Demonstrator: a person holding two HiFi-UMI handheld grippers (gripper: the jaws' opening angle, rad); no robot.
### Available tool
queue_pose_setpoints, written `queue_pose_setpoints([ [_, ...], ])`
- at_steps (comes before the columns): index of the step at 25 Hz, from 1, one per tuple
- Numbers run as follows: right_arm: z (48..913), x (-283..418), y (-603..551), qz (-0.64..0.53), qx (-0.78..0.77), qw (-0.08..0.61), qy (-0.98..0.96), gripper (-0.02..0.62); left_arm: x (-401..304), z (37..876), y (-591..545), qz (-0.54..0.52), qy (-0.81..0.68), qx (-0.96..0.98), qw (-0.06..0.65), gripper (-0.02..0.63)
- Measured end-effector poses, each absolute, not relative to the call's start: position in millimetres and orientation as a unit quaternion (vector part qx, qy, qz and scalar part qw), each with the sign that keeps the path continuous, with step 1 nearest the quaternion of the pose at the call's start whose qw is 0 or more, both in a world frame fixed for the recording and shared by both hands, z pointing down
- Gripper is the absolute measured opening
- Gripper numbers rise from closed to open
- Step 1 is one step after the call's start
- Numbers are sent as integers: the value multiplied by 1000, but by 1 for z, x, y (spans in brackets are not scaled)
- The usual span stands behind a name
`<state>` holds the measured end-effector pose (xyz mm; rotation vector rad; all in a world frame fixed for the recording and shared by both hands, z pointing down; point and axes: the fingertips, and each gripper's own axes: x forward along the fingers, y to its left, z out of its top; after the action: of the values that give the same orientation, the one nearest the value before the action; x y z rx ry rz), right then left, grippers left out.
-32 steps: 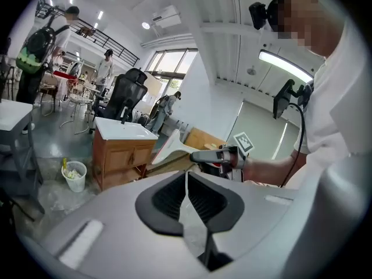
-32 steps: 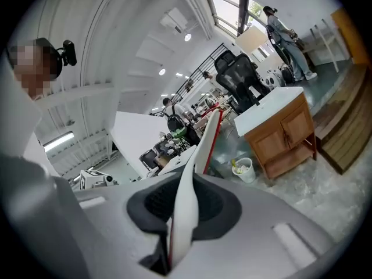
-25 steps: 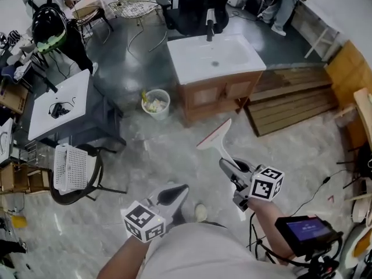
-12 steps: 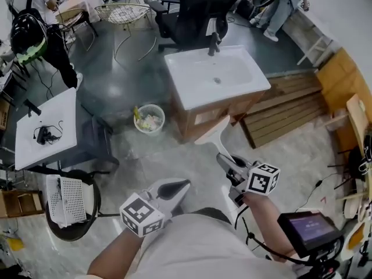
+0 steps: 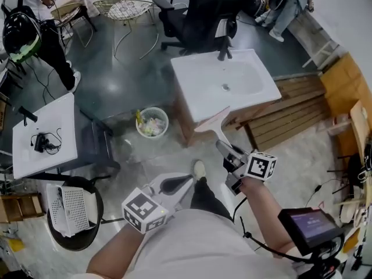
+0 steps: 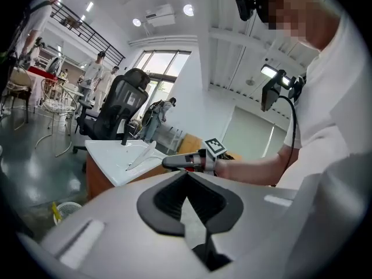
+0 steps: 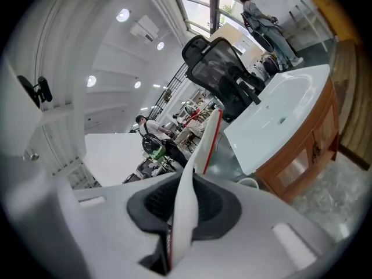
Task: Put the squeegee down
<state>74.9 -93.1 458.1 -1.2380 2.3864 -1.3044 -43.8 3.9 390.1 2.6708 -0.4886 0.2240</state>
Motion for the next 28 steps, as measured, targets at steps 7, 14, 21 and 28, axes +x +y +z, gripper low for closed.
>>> queue_pose_setpoints([
  [7,481,74,-211,-494,-365,134,777,49,-34,395,-91,92,-218,949,206,5],
  [14,533,96,-324,-546,-363,142,742,49,-7,410,-178,106,-258,935,218,5],
  [21,577,102,-408,-592,-349,168,707,48,26,422,-234,122,-288,921,232,5],
  [28,621,98,-486,-617,-345,197,679,48,38,432,-286,134,-316,908,242,5],
])
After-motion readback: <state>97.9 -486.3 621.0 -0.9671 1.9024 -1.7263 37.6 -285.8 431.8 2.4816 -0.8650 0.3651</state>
